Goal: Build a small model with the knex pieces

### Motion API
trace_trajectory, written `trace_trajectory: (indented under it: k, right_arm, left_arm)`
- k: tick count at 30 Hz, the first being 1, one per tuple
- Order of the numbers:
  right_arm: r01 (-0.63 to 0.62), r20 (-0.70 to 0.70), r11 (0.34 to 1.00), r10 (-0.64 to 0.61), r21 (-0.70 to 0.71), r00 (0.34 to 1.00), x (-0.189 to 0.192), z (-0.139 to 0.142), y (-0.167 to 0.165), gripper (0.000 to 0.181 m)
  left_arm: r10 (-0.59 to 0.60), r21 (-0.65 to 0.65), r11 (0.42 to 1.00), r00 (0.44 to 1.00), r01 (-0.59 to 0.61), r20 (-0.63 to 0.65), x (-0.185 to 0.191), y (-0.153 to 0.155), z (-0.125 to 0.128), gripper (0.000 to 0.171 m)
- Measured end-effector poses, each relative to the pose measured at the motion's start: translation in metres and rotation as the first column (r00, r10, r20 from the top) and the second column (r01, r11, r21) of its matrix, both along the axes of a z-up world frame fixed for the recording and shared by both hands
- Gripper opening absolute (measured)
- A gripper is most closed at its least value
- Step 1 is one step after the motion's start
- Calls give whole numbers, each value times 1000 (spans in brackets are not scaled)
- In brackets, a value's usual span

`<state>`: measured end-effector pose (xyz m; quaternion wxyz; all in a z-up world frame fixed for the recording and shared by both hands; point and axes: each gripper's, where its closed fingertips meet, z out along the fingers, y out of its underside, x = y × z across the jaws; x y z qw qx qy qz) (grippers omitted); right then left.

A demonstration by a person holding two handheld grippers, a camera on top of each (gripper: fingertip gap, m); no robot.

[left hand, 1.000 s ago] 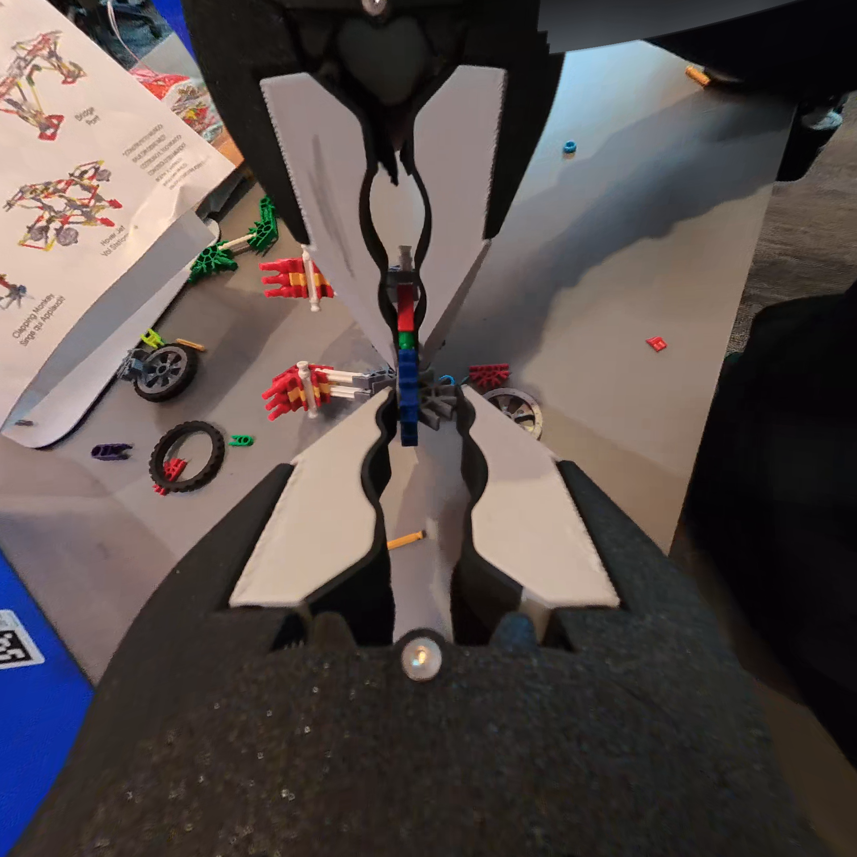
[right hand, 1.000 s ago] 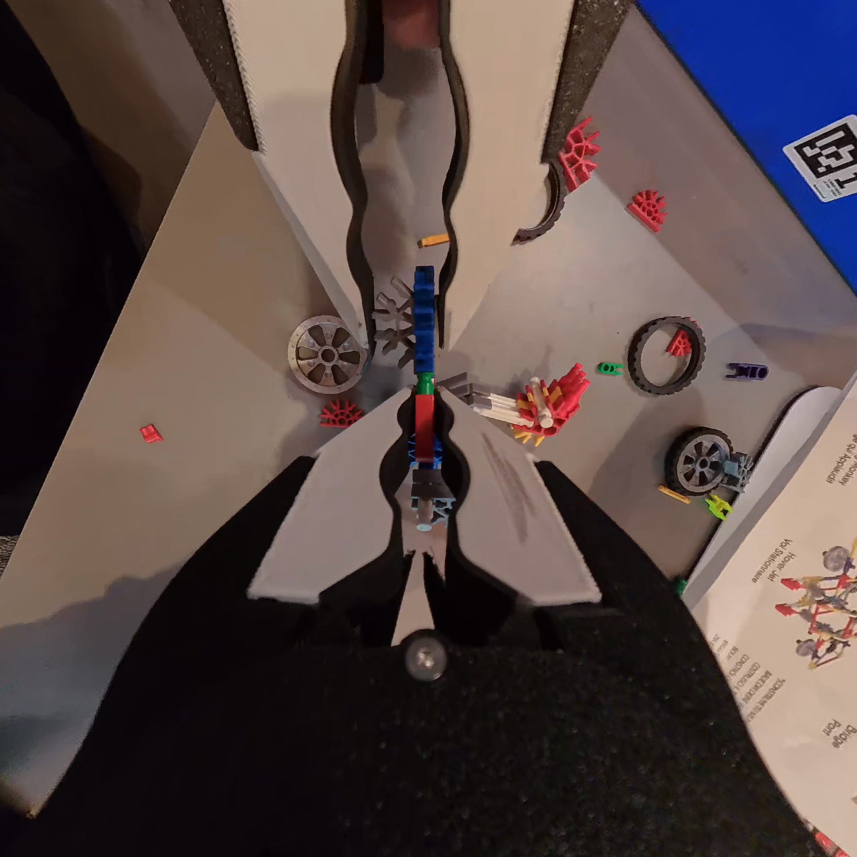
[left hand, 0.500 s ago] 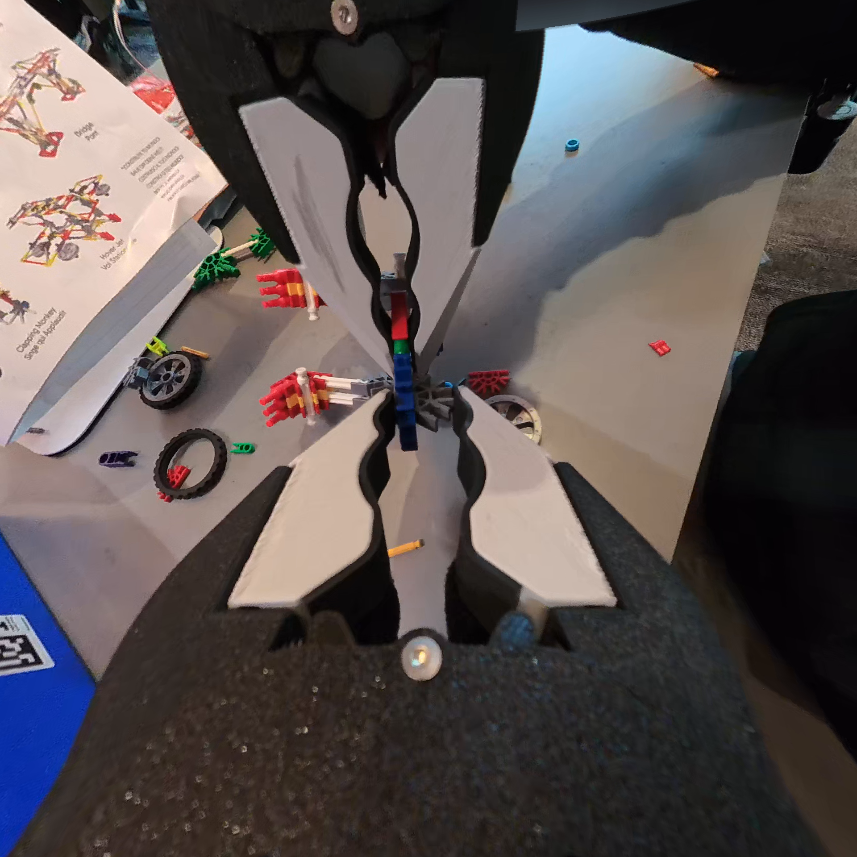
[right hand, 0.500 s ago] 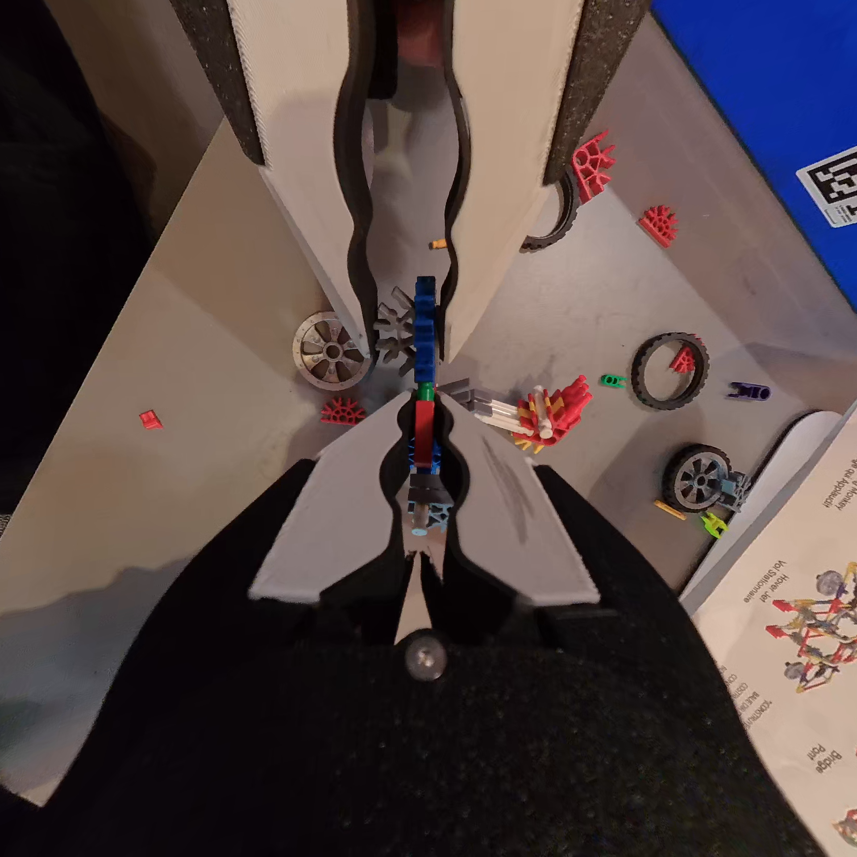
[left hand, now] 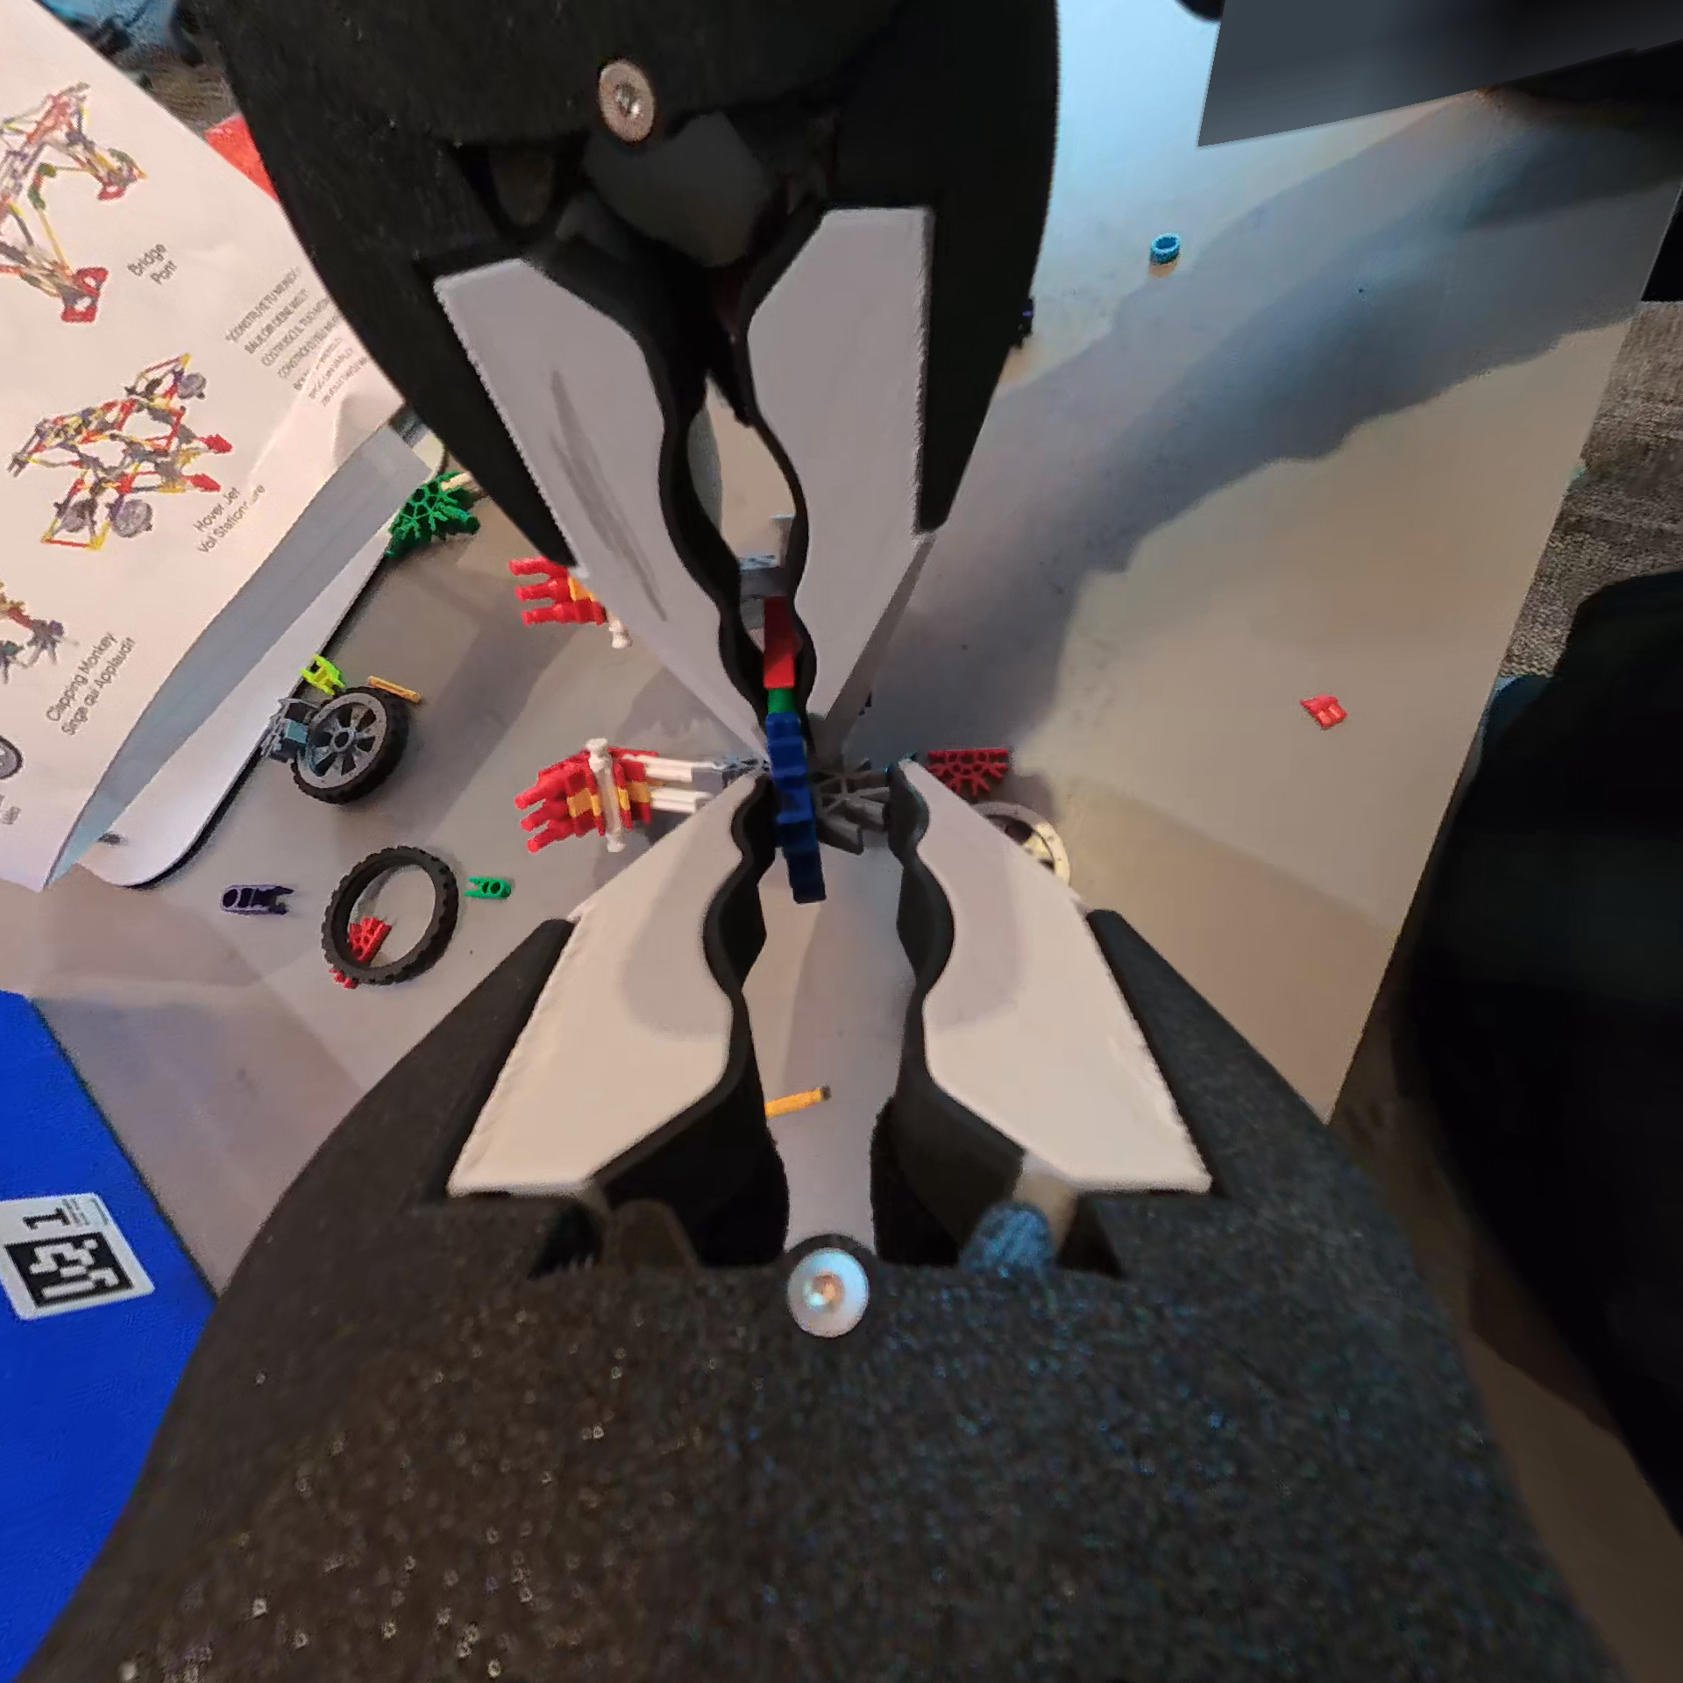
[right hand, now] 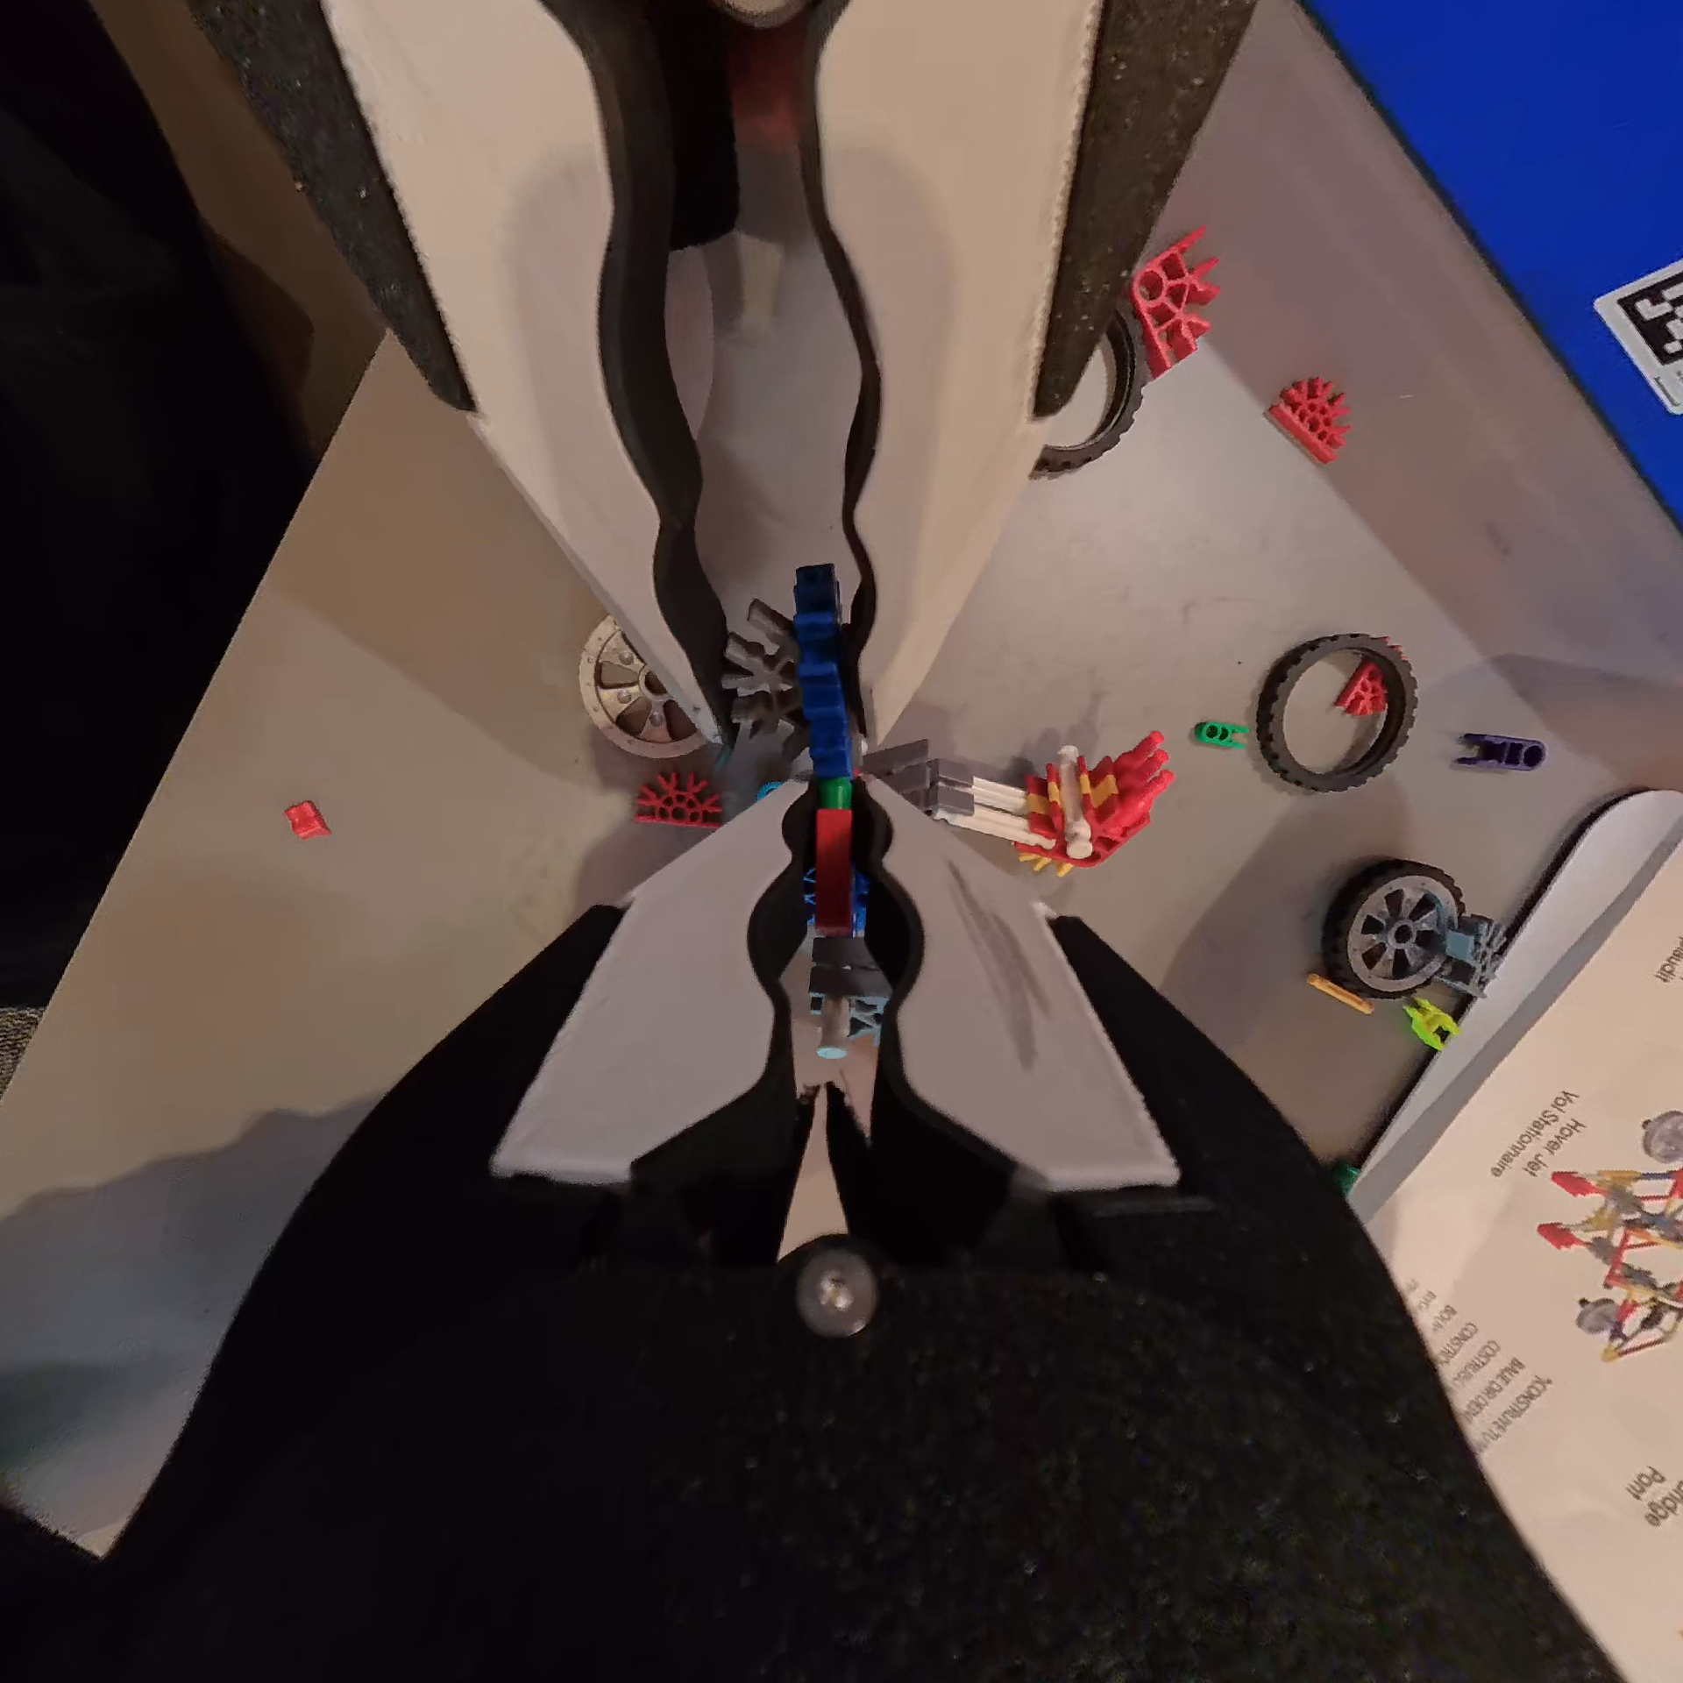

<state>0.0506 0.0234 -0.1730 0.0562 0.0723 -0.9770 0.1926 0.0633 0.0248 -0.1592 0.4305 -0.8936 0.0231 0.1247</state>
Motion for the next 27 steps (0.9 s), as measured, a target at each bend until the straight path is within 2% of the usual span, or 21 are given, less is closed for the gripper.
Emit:
trace_trajectory:
  k: [6, 12, 14, 19, 24, 27]
  right_arm:
    - [23, -23, 999, -22, 28, 999, -6, -8, 3, 3]
    - [66, -7, 993, -67, -94, 998, -13, 0, -1, 9]
    - [60, 36, 985, -55, -161, 998, -11, 10, 1, 16]
    - [60, 69, 945, -40, -322, 997, -16, 24, 2, 10]
    - [81, 110, 905, -38, -418, 993, -17, 25, 4, 7]
    - [135, 186, 866, -49, -481, 981, -16, 27, 1, 7]
  left_arm:
    - [10, -26, 1000, 1000, -10, -18, -4, 6, -3, 20]
    - [-4, 25, 1000, 1000, 5, -9, -12, -2, 4, 21]
    - [-24, 49, 999, 999, 22, 46, -14, -3, 9, 22]
    - [-54, 97, 994, 993, 44, 104, -17, -3, 20, 22]
    - [-47, 108, 993, 994, 36, 103, -18, 0, 17, 22]
    - [-44, 131, 991, 992, 29, 115, -17, 0, 17, 22]
